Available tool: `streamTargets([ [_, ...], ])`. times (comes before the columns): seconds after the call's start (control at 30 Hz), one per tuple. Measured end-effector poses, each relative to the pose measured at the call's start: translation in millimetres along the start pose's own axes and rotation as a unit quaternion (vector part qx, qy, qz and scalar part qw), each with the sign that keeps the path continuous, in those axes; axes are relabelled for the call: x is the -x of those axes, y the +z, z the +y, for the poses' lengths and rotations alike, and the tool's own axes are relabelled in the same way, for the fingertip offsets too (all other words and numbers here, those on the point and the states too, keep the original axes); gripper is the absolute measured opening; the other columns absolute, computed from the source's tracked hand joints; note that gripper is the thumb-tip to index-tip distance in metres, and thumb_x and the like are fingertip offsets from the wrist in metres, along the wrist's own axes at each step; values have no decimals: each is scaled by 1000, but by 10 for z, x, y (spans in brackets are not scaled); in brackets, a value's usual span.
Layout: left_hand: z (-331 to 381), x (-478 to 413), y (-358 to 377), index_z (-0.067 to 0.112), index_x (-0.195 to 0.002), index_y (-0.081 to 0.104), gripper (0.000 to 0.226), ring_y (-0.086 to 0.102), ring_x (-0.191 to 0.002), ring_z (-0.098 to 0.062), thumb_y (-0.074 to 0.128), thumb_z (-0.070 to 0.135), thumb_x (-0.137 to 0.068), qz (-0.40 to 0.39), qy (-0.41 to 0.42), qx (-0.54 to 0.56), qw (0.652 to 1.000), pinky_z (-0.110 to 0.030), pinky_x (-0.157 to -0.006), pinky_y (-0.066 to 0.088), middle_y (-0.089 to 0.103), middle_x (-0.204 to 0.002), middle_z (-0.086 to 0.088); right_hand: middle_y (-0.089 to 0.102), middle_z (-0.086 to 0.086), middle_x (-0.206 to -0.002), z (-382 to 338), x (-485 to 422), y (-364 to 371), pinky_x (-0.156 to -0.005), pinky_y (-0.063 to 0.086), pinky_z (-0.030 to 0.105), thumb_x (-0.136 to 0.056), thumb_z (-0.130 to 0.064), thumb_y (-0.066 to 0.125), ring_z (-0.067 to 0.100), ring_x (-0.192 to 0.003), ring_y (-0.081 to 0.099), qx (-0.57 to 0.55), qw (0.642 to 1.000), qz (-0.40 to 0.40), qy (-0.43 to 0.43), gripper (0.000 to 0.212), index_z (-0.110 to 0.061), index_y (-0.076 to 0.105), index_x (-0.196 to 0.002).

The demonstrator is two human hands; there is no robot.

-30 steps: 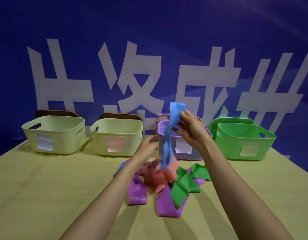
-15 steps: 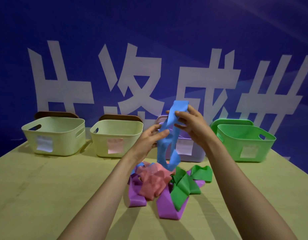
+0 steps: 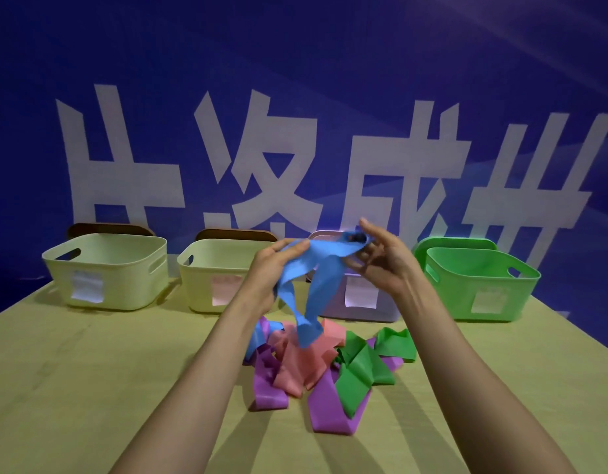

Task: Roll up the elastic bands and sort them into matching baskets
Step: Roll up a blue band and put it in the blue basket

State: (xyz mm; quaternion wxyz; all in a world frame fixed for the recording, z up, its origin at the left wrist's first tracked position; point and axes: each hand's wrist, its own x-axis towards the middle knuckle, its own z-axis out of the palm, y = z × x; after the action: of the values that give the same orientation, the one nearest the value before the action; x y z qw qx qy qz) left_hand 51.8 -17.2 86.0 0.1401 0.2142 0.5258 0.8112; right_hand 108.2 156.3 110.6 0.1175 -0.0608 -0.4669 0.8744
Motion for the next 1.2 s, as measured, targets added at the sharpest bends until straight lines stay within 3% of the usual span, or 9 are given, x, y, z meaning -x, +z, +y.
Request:
streamTargets([
  [0.23,-55,21,-126,19,-104,62,40,56,-82,-12,80,33,-71,-65,-83,-223,969,-25,-70,44,61,-93,1,65,-1,-55,94,-86,-110,-48,47,16,-90,-13,61,6,-44,58,102,990,90,-33,8,-10,63,-83],
  [0.43,-285,7,-232,26,-118,38,66,46,-93,-9,79,10,-69,-95,-4,-509,856,-23,-87,42,31,-116,0,69,-3,-69,50,-75,-33,-64,56,23,-91,-4,57,10,-66,67,62,991,53,-108,14,-17,53,-88],
  [0.57,-396,-98,-325,14,-100,48,23,54,-84,-20,54,-1,-83,95,37,-446,889,-24,-68,39,57,-106,-6,67,1,-76,-14,-88,-20,-59,54,21,-91,-2,58,8,-64,67,29,988,72,-133,14,-14,53,-96],
  [0.67,-401,-90,-402,15,-99,54,11,56,-78,-16,54,11,-88,88,-33,-430,898,-25,-59,37,67,-91,-4,68,1,-69,-37,-104,-47,-56,54,18,-90,2,57,6,-57,66,5,985,91,-144,15,-10,51,-96],
  [0.8,-370,-64,-415,12,-88,52,12,61,-56,-11,45,3,-89,77,-75,-161,981,-26,-61,42,52,-65,0,63,7,-87,-36,-152,-156,-62,56,21,-89,6,55,13,-65,63,37,985,104,-129,46,-22,40,-123],
  [0.9,-244,-114,-444,9,-84,47,17,40,-43,-10,39,-6,-87,35,-57,31,997,-24,-52,40,41,-59,-1,67,8,-81,27,-187,-256,-54,54,19,-90,7,52,13,-62,66,160,979,101,-71,33,0,56,-121],
  [1.03,-39,-129,-375,8,-100,49,26,35,-41,-7,41,-11,-84,23,-57,50,997,-19,-43,31,56,-64,-2,67,6,-57,231,-252,-467,-49,54,21,-88,-2,63,11,-46,62,373,918,133,-32,22,11,64,-105],
  [1.13,27,-130,-280,10,-107,50,31,36,-47,-6,51,-9,-82,-17,-58,24,998,-19,-49,30,58,-75,-1,63,-1,-66,317,-225,-489,-58,48,23,-82,-21,73,8,-57,53,585,802,117,-43,12,-10,74,-87],
  [1.2,35,-115,-231,9,-111,53,34,44,-51,-6,59,-4,-80,-29,-54,6,998,-19,-52,33,56,-81,-2,57,-7,-63,354,-180,-432,-59,39,17,-82,-22,70,6,-60,47,593,799,77,-53,8,-20,70,-74],
])
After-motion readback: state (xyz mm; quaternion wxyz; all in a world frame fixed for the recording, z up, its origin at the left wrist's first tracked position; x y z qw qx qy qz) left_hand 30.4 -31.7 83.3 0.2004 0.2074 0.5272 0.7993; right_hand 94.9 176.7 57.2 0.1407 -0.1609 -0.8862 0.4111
